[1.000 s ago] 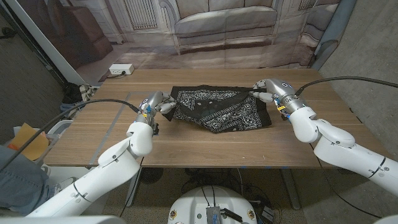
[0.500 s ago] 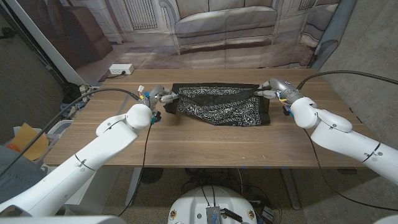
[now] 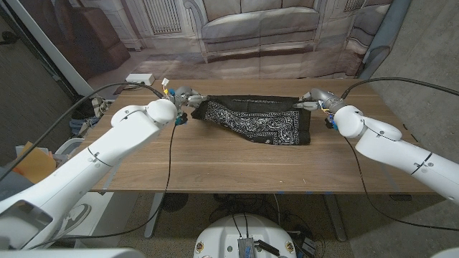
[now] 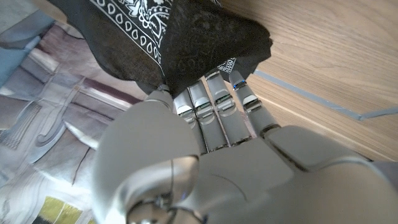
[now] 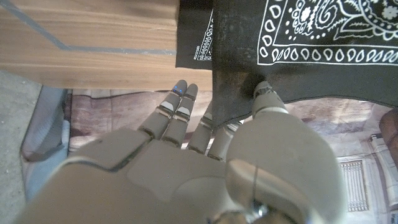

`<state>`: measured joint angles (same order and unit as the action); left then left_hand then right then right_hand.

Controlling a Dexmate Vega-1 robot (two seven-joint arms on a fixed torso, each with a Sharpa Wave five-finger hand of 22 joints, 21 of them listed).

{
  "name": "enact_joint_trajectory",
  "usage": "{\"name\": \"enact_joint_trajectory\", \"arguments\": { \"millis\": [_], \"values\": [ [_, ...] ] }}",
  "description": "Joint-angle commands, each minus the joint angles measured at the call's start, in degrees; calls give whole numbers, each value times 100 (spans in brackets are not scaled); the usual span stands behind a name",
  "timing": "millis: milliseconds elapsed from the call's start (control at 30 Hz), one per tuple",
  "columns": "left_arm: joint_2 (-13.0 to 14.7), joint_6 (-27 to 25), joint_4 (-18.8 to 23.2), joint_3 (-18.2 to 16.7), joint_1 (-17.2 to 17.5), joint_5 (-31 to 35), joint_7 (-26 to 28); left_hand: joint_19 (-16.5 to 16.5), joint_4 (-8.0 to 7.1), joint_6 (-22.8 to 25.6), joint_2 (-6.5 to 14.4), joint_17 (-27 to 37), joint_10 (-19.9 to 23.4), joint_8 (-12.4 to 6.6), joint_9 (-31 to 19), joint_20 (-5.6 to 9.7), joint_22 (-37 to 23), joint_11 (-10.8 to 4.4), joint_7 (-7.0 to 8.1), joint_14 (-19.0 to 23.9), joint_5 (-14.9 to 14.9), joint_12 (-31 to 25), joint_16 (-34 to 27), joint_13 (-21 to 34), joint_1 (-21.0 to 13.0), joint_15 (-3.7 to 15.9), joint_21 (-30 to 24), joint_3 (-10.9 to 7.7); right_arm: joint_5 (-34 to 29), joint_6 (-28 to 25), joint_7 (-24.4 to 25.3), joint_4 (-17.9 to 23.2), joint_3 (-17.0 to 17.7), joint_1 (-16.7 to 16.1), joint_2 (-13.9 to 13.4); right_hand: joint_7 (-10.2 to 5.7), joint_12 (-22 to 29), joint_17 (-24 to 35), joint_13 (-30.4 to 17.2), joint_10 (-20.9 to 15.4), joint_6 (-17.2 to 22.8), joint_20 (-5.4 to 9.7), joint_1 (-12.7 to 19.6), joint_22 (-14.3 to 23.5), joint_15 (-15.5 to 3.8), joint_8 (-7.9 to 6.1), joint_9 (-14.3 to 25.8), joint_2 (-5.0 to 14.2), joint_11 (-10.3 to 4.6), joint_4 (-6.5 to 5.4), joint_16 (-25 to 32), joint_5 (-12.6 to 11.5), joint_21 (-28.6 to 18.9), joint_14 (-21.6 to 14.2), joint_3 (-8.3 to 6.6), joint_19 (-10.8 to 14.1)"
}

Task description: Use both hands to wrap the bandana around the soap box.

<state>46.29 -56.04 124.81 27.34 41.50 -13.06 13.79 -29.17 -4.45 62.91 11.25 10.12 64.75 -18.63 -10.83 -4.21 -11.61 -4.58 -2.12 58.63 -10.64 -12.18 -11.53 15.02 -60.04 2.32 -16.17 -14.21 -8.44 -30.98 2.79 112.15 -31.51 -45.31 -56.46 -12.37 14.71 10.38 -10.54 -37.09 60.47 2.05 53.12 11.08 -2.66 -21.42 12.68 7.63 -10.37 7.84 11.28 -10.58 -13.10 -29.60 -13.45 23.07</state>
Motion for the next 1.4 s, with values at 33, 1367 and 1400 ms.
{"name": "enact_joint_trajectory", "arguments": {
  "millis": [33,1367,1400],
  "values": [
    [100,-1578,-698,1991,-1983,596,-260,166,-23,-30,-28,20,-41,64,-11,-54,-36,43,-39,-189,-45,-16,83,24,-10,-75,15,-167,332,-15,-503,-969,-439,736,402,-1,-37,17,-10,16,24,-23,-24,20,-65,-10,11,-27,59,-9,-23,-25,26,-15,-48,4],
    [-1006,-1045,-3458,5436,-3749,3693,-875,1887,253,-210,-418,23,-2503,412,-76,-58,-17,-96,140,-2755,66,164,152,-168,-84,14,455,-926,416,-543,-787,-1792,-1133,1262,758,10,-165,26,-17,243,-32,-56,-69,22,-5,35,0,-29,211,12,-79,-18,69,127,-129,-118],
    [-1031,-992,-3519,5409,-3717,3756,-918,1907,263,-208,-439,23,-2538,412,-75,-57,-15,-117,166,-2776,69,167,148,-173,-82,34,456,-926,419,-549,-787,-1781,-1137,1258,750,10,-167,27,-17,249,-31,-56,-71,22,-5,35,-1,-28,216,11,-80,-18,69,132,-131,-120]
  ]
}}
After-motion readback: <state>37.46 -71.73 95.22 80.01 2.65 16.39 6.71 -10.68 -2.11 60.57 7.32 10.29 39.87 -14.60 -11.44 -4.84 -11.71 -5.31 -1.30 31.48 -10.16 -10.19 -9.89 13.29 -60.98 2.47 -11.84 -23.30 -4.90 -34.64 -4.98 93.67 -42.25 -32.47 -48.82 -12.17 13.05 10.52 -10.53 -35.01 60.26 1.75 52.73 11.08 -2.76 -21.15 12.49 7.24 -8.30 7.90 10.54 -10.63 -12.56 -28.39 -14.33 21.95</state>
